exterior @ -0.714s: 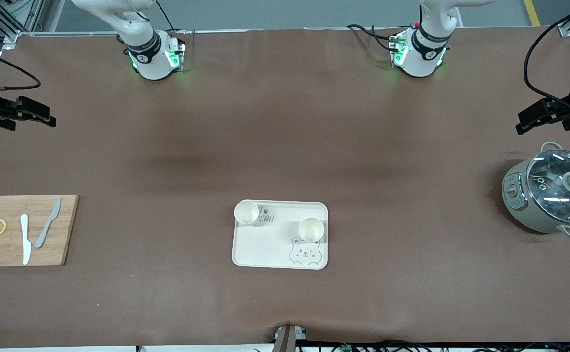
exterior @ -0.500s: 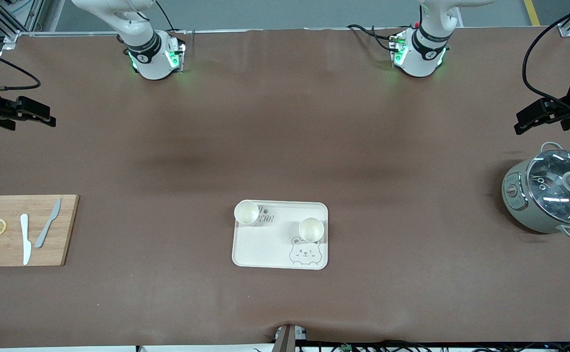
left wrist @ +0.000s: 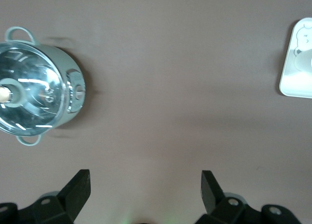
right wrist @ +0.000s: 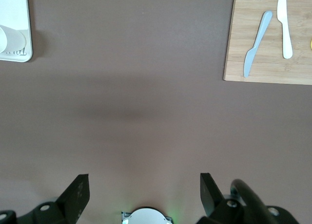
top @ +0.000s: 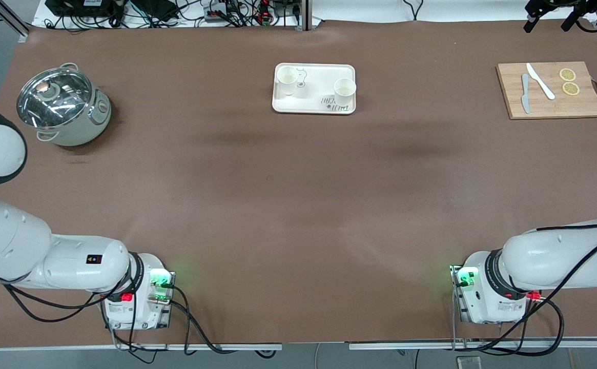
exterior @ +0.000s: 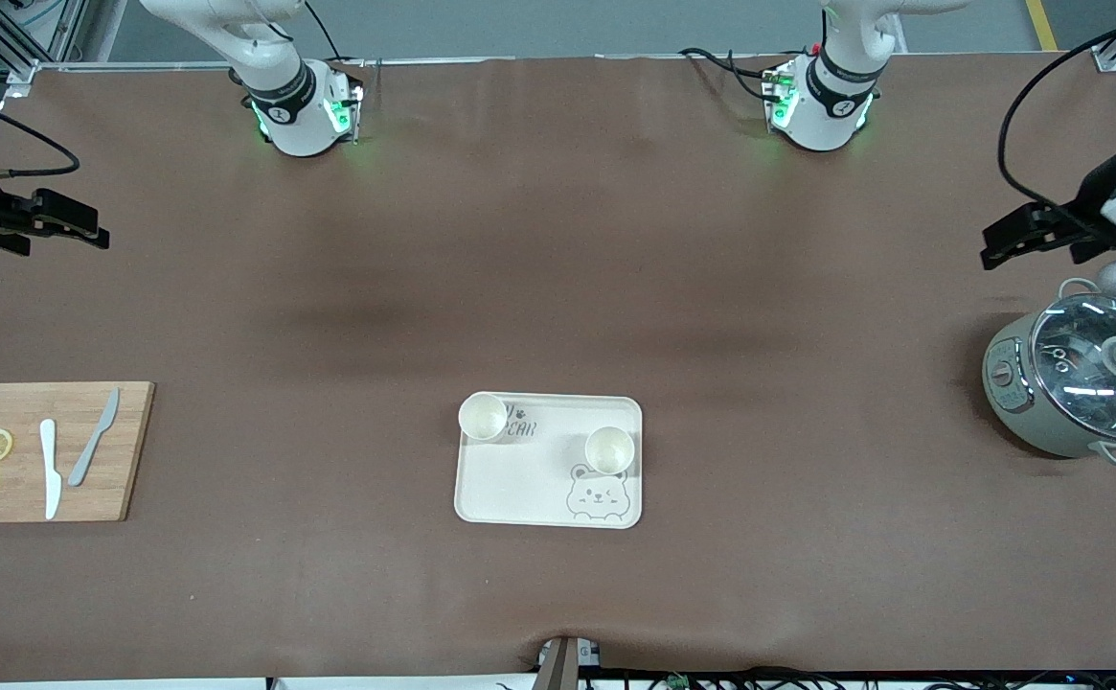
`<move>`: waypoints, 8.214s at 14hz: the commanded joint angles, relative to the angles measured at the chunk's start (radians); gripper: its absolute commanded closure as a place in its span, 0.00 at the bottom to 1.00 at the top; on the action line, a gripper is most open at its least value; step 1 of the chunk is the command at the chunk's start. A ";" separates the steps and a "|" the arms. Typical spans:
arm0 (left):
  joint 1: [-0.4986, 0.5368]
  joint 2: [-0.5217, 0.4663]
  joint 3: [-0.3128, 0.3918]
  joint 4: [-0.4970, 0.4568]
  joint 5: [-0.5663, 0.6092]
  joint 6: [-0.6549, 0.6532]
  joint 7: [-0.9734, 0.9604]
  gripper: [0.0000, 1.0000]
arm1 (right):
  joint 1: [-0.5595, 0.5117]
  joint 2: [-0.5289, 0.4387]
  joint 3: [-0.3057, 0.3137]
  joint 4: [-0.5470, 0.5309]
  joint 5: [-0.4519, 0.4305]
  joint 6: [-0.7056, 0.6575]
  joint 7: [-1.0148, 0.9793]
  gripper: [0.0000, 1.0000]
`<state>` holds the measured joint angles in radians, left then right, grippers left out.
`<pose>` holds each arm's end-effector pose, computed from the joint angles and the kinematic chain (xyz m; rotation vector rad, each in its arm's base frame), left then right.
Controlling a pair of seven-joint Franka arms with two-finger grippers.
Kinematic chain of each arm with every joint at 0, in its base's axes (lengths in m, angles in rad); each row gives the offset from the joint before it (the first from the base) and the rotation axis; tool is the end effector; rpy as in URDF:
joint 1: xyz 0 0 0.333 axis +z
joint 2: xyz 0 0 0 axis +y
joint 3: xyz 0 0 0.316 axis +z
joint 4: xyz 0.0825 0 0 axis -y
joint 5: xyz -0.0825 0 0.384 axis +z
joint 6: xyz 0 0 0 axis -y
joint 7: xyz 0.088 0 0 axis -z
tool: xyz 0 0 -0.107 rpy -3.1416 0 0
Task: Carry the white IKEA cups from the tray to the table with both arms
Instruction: 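Reach the left gripper toward the white cup on the bear tray, then lower the left gripper over the cup while the right gripper reaches out, then grasp the cups, the left gripper one and the right gripper the other, then carry the cups off the tray, each gripper moving outward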
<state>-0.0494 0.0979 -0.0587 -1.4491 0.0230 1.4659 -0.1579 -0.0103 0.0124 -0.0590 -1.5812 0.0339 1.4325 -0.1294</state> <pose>0.5710 -0.0575 0.6174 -3.1104 -0.0798 0.1213 0.5409 -0.0333 0.6020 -3.0817 -0.0956 0.2425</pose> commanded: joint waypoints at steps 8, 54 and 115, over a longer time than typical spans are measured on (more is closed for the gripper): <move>-0.168 0.261 -0.012 0.010 0.008 0.230 -0.328 0.00 | -0.031 0.049 0.010 0.032 0.015 -0.007 -0.015 0.00; -0.285 0.547 -0.001 0.029 -0.005 0.588 -0.548 1.00 | 0.274 0.393 0.014 -0.141 0.153 0.540 0.836 0.00; 0.031 0.237 -0.058 -0.254 0.100 0.558 -0.175 0.00 | 0.083 0.308 -0.065 -0.569 0.104 0.891 0.088 1.00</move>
<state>-0.0236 0.3414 -0.1104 -1.7551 0.1304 2.0886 -0.3550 0.1320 0.3662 -0.1361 -2.1106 0.1529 2.3216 0.0451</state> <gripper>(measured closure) 0.000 0.969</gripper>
